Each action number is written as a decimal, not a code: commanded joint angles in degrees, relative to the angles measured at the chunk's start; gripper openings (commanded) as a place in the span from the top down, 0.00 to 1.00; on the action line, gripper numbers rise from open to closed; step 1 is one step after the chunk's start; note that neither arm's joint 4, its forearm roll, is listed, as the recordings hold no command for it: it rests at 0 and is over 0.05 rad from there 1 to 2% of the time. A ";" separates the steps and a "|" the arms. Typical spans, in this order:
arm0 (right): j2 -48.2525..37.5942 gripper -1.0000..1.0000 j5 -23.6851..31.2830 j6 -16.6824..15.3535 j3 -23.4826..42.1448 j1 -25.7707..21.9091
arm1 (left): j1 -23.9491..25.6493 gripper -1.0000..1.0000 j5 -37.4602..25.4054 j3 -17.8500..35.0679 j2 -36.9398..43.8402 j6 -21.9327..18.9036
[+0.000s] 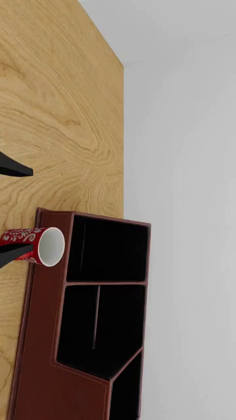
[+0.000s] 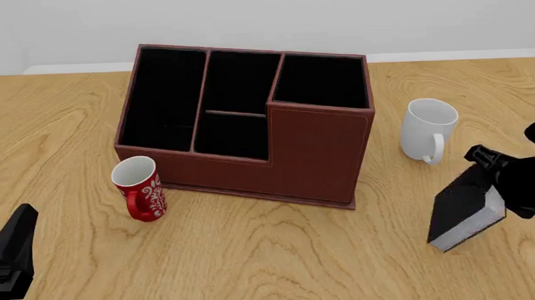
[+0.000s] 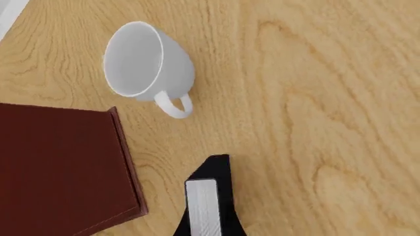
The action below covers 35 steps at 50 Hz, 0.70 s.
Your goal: Pick up the book and place it in the right compartment of the caddy.
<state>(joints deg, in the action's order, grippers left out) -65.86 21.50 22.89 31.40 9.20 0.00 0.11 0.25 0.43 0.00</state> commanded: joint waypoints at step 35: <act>7.93 1.00 27.24 -6.26 20.57 -25.45 | 0.00 0.00 0.00 0.00 0.00 0.00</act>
<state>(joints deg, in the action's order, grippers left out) -56.77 43.97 17.76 43.38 -9.20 0.00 0.11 0.25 0.43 0.00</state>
